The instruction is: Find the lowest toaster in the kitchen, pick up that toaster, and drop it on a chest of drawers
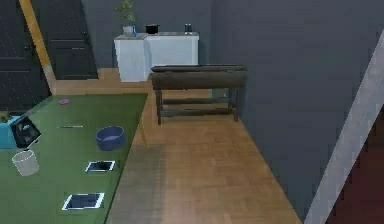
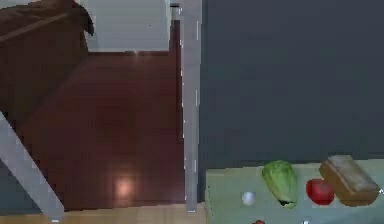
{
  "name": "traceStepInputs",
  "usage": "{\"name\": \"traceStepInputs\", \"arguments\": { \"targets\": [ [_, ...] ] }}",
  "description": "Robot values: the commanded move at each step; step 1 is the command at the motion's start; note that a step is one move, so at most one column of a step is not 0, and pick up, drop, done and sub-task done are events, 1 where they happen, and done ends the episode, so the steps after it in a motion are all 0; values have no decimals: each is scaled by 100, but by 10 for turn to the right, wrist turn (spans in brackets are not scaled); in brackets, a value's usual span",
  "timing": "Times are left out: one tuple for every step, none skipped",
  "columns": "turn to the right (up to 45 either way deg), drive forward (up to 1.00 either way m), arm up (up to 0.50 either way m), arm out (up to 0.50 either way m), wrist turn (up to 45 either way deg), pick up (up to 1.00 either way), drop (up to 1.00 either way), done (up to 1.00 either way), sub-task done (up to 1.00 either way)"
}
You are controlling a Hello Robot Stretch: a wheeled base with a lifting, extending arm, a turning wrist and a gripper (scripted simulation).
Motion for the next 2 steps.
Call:
{"name": "traceStepInputs", "arguments": {
  "targets": [
    [0,100,0,0,0,0,0,0,0],
    [-30,0,0,0,0,0,0,0,0]
  ]
}}
